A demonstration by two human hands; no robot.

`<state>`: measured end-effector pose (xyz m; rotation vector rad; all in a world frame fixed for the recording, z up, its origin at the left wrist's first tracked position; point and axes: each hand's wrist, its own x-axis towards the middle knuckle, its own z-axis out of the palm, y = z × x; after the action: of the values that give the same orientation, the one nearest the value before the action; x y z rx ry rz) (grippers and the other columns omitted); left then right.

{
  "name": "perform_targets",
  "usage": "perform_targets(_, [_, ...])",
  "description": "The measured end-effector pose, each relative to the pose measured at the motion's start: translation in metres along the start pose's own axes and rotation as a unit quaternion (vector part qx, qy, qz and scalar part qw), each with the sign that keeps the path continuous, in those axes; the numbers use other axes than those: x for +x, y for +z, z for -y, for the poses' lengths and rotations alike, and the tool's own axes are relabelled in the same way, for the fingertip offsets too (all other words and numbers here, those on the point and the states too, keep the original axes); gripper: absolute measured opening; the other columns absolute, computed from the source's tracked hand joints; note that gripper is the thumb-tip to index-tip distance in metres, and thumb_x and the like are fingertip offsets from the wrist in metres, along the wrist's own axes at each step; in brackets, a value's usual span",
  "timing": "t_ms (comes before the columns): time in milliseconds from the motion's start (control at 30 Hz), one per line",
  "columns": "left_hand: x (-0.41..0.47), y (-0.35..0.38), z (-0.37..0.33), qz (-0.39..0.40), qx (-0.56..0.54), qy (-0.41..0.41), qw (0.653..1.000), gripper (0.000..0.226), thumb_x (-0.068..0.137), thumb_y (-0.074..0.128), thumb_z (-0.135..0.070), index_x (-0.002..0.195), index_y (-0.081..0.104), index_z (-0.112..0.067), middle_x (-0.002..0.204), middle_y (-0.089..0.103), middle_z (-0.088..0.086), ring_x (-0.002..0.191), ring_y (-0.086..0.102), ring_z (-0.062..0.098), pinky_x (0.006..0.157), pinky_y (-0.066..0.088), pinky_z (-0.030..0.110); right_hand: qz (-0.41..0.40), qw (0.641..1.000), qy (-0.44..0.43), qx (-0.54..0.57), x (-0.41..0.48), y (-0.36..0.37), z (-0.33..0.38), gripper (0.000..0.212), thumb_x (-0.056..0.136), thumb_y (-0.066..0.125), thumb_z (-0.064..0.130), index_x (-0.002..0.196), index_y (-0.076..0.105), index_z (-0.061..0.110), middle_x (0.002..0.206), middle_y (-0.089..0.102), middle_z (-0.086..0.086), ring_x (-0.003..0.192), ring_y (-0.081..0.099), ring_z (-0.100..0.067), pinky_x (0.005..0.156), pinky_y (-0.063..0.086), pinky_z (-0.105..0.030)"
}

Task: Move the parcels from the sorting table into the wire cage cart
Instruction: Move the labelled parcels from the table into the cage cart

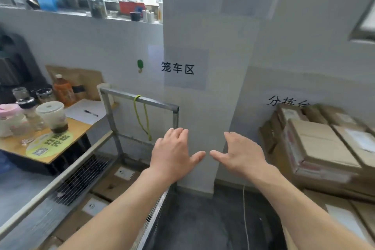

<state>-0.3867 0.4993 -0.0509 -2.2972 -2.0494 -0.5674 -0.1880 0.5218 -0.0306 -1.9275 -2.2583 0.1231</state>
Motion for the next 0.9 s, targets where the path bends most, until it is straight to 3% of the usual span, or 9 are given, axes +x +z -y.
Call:
perform_targets(267, [0.02, 0.015, -0.052, 0.029, -0.041, 0.111, 0.993, 0.103, 0.072, 0.013, -0.085, 0.143, 0.043, -0.016, 0.148, 0.047, -0.002, 0.138, 0.038, 0.019, 0.105, 0.041, 0.041, -0.033, 0.991, 0.13, -0.023, -0.041, -0.02, -0.049, 0.078, 0.084, 0.052, 0.075, 0.142, 0.047, 0.022, 0.141, 0.056, 0.003, 0.127, 0.055, -0.02, 0.096, 0.048, -0.04])
perform_targets(433, [0.024, 0.022, -0.076, 0.047, -0.062, 0.181, 0.98, 0.091, 0.079, 0.023, -0.083, 0.138, 0.045, -0.018, 0.145, 0.048, -0.001, 0.135, 0.04, 0.021, 0.102, 0.041, 0.04, -0.055, 0.979, 0.196, -0.023, -0.072, -0.027, -0.061, 0.077, 0.086, 0.055, 0.071, 0.146, 0.043, 0.023, 0.144, 0.054, 0.004, 0.128, 0.055, -0.021, 0.095, 0.048, -0.039])
perform_targets(567, [0.021, 0.03, -0.097, 0.066, -0.087, 0.226, 0.968, 0.088, 0.088, 0.036, -0.079, 0.151, 0.034, -0.018, 0.159, 0.034, 0.0, 0.146, 0.027, 0.022, 0.111, 0.035, 0.043, -0.057, 0.968, 0.245, -0.023, -0.099, -0.032, -0.073, 0.073, 0.086, 0.055, 0.071, 0.142, 0.044, 0.025, 0.141, 0.056, 0.005, 0.126, 0.055, -0.02, 0.097, 0.05, -0.04])
perform_targets(733, [0.02, 0.037, -0.128, 0.081, -0.108, 0.266, 0.954, 0.091, 0.087, 0.036, -0.08, 0.154, 0.029, -0.019, 0.162, 0.03, 0.0, 0.148, 0.024, 0.022, 0.114, 0.033, 0.045, -0.068, 0.956, 0.285, -0.02, -0.128, -0.039, -0.093, 0.068, 0.086, 0.055, 0.07, 0.138, 0.046, 0.029, 0.137, 0.058, 0.007, 0.122, 0.057, -0.018, 0.092, 0.049, -0.037])
perform_targets(900, [0.017, 0.052, -0.168, 0.102, -0.118, 0.299, 0.941, 0.091, 0.086, 0.036, -0.081, 0.153, 0.03, -0.019, 0.161, 0.032, 0.0, 0.148, 0.026, 0.021, 0.114, 0.035, 0.048, -0.056, 0.941, 0.333, -0.009, -0.154, -0.038, -0.131, 0.077, 0.085, 0.051, 0.072, 0.145, 0.041, 0.025, 0.145, 0.052, 0.005, 0.13, 0.052, -0.021, 0.098, 0.047, -0.041])
